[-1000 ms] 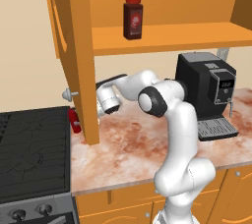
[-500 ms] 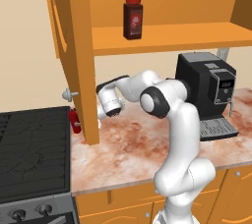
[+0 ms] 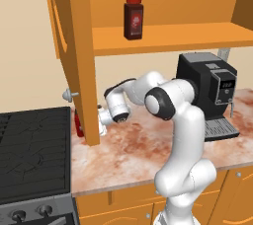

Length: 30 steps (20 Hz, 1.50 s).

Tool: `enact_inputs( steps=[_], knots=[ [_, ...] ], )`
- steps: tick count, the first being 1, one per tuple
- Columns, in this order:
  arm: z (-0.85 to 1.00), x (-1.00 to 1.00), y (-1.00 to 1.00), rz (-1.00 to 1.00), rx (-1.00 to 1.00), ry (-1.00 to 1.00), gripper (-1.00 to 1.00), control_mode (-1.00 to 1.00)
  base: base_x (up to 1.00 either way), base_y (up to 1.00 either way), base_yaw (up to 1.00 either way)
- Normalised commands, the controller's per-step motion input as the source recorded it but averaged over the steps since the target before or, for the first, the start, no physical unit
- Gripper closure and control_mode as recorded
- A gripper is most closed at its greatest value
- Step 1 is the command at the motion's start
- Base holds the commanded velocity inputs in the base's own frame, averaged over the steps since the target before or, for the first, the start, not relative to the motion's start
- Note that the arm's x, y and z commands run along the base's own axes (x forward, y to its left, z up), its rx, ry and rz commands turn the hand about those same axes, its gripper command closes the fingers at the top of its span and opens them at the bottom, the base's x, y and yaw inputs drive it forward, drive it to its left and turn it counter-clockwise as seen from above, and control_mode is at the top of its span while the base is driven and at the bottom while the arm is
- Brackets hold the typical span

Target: Collect the paprika, ketchup, and shaker from the cabinet and place them next to the stove.

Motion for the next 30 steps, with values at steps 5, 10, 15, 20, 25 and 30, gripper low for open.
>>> enact_inputs(
  steps=[5,10,15,20,25,30],
  knots=[
    [0.04,-0.09,-0.11,-0.01,0.01,0.00,-1.00,-1.00,0.00,0.00,0.00],
    [0.10,-0.01,-0.12,0.00,0.01,0.00,-1.00,-1.00,0.00,0.00,0.00],
    [0.14,0.00,-0.22,-0.02,0.00,0.00,-1.00,-1.00,0.00,0.00,0.00],
    [0.13,-0.01,-0.33,-0.03,0.00,0.00,-1.00,-1.00,0.00,0.00,0.00],
    [0.22,-0.19,-0.42,-0.05,0.00,-0.01,-1.00,-1.00,0.00,0.00,0.00],
    [0.51,-0.31,-0.36,-0.06,0.00,-0.13,-1.00,-1.00,0.00,0.00,0.00]
  ],
)
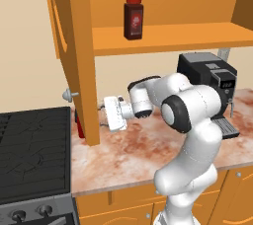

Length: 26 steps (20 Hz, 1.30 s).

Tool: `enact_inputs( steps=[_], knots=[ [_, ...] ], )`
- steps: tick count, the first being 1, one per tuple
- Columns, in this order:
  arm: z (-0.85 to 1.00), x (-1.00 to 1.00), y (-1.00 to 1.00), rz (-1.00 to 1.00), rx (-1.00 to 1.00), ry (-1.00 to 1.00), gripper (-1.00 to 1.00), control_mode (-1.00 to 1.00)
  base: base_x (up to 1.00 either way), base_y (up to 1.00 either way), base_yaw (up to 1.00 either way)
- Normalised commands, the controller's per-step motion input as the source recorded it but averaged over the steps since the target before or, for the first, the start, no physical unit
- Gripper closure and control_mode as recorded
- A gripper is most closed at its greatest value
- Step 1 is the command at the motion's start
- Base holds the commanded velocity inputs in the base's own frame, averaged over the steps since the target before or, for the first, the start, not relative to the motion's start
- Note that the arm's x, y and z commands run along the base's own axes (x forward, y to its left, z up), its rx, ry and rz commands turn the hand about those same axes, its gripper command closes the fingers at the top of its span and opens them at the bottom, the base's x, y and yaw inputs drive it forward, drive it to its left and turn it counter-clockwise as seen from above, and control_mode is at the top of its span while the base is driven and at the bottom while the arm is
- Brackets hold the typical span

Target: Collect the paprika, ketchup, and shaker from the cabinet and place them next to the stove.

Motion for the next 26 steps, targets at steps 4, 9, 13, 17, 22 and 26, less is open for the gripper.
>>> enact_inputs(
  steps=[4,9,13,17,22,26],
  knots=[
    [0.77,-0.58,-0.27,-0.08,0.01,-0.16,-1.00,-1.00,0.00,0.00,0.00],
    [0.80,-0.66,-0.26,-0.17,0.08,-0.04,-1.00,-1.00,0.00,0.00,0.00],
    [0.89,-0.68,-0.26,-0.21,0.11,0.00,-1.00,-1.00,0.00,0.00,0.00],
    [0.95,-0.51,-0.15,-0.25,0.09,0.00,-1.00,-1.00,0.00,0.00,0.00],
    [1.00,-0.35,-0.05,-0.27,0.08,0.01,-1.00,-1.00,0.00,0.00,0.00],
    [0.96,-0.50,-0.14,-0.28,0.13,0.13,-1.00,-1.00,0.00,0.00,0.00]
  ],
)
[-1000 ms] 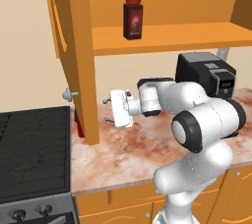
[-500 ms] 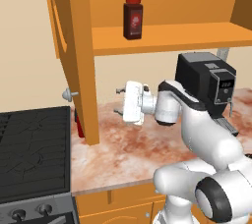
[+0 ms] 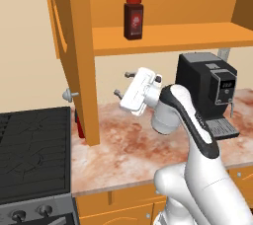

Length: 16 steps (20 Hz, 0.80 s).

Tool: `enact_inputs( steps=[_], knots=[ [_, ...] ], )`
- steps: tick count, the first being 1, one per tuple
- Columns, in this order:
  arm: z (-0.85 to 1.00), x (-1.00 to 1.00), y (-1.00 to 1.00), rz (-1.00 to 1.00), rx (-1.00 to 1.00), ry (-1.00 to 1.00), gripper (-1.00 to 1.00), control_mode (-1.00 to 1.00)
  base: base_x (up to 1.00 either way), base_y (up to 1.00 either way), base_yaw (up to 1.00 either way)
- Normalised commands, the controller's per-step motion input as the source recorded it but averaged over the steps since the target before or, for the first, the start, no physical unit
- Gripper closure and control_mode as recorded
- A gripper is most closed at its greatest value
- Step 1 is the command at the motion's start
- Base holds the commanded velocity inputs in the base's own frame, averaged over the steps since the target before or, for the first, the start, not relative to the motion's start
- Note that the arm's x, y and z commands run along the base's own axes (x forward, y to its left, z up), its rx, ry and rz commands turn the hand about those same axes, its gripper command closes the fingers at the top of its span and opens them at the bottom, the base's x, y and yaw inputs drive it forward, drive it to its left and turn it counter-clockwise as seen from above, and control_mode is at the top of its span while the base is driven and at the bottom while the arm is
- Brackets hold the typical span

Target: Collect the paprika, ketchup, and shaker from the cabinet and place them next to the stove.

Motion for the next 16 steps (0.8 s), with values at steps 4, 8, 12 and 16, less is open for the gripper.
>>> enact_inputs(
  steps=[4,8,12,16],
  knots=[
    [0.79,-0.38,-0.31,-0.27,0.20,0.30,-1.00,-1.00,0.00,0.00,0.00],
    [0.79,-0.06,-0.53,-0.28,0.21,0.43,-1.00,-1.00,0.00,0.00,0.00],
    [0.73,-0.01,-0.63,-0.27,0.20,0.42,-1.00,-1.00,0.00,0.00,0.00],
    [0.66,-0.02,-0.67,-0.25,0.19,0.41,-1.00,-1.00,0.00,0.00,0.00]
  ],
)
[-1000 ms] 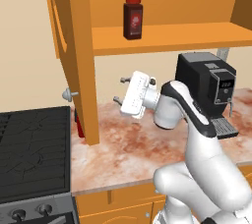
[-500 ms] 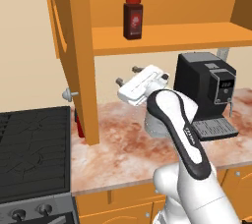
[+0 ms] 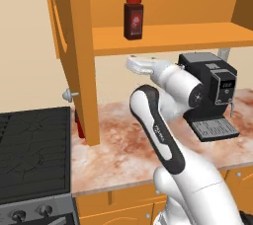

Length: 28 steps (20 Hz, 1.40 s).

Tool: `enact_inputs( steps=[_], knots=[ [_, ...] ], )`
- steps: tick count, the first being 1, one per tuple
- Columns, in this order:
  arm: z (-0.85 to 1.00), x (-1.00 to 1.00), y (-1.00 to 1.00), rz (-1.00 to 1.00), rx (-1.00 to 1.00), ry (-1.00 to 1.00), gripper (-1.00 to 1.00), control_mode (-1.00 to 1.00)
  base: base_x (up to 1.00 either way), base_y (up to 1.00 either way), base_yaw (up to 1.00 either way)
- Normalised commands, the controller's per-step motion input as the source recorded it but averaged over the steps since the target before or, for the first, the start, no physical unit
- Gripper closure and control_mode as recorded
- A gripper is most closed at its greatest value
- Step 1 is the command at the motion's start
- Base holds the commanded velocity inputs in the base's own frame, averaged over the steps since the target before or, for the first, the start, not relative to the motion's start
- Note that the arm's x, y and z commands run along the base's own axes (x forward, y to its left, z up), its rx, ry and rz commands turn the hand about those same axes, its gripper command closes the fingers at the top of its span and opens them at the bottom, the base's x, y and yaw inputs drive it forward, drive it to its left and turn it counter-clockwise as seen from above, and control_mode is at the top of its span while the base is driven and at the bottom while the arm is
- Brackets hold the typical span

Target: Collect the paprika, ketchup, and shaker from the cabinet and place them next to the stove.

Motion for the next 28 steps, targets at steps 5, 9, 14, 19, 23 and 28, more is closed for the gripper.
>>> enact_inputs(
  steps=[5,9,14,19,23,28],
  knots=[
    [0.36,-0.02,-0.51,-0.20,0.15,0.32,-1.00,-1.00,0.00,0.00,0.00],
    [0.58,0.00,-0.16,-0.11,0.06,0.17,-1.00,-1.00,0.00,0.00,0.00],
    [0.35,-0.06,-0.09,-0.03,0.00,0.17,-1.00,-1.00,0.00,0.00,0.00],
    [-0.25,0.00,-0.05,0.05,-0.04,0.14,-1.00,-1.00,0.00,0.00,0.00],
    [-0.17,0.00,-0.02,0.16,-0.07,-0.01,-1.00,-1.00,0.00,0.00,0.00],
    [0.00,0.00,-0.07,0.18,-0.11,-0.16,-1.00,-1.00,0.00,0.00,0.00]
  ],
)
